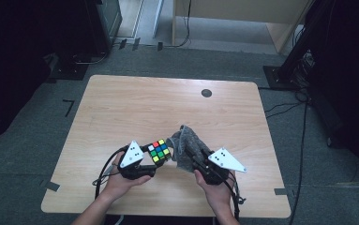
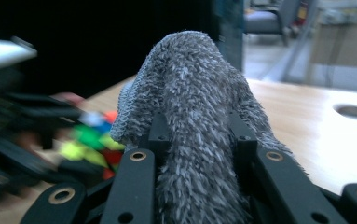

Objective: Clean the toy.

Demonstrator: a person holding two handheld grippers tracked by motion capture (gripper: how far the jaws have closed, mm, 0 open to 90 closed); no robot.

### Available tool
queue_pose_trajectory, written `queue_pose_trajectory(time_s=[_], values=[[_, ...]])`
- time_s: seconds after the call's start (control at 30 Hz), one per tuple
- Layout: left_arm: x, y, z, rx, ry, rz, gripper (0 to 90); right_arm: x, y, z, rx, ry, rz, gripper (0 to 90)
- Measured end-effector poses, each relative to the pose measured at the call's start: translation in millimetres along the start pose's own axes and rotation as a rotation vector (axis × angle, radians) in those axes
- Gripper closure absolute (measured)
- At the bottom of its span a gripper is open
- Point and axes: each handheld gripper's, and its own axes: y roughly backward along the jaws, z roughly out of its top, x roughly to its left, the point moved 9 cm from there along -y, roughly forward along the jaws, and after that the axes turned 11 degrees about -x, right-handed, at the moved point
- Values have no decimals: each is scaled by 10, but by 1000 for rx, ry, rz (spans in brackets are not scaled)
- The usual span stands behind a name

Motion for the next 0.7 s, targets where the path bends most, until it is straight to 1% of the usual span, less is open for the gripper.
queue_pose_trajectory(time_s=[0.1,0.13,0.2,0.23,0.27,0.3,0.33,0.4,0.5,0.6,0.7], values=[[-107,-47,-22,16,-47,-8,330,225,-31,41,9,1,82,698],[-133,-54,-24,19,-67,-7,330,319,-50,27,22,5,115,697],[-176,-56,-14,16,-88,-10,330,437,-80,-24,55,17,157,694],[-204,-54,0,6,-90,-21,330,493,-100,-71,83,24,180,692],[-229,-46,16,-2,-93,-33,330,531,-116,-122,109,38,190,692],[-239,-39,28,-3,-109,-30,330,545,-132,-163,123,56,189,691],[-235,-37,30,-3,-120,-23,331,542,-139,-186,127,65,184,691],[-230,-31,37,-10,-107,-30,331,502,-139,-171,124,56,175,691],[-200,-15,45,-12,-104,-25,331,358,-127,-142,118,42,125,690],[-177,-7,47,-15,-102,-20,331,198,-109,-143,117,16,77,687],[-177,9,68,-26,-99,-22,331,112,-96,-135,113,1,53,685]])
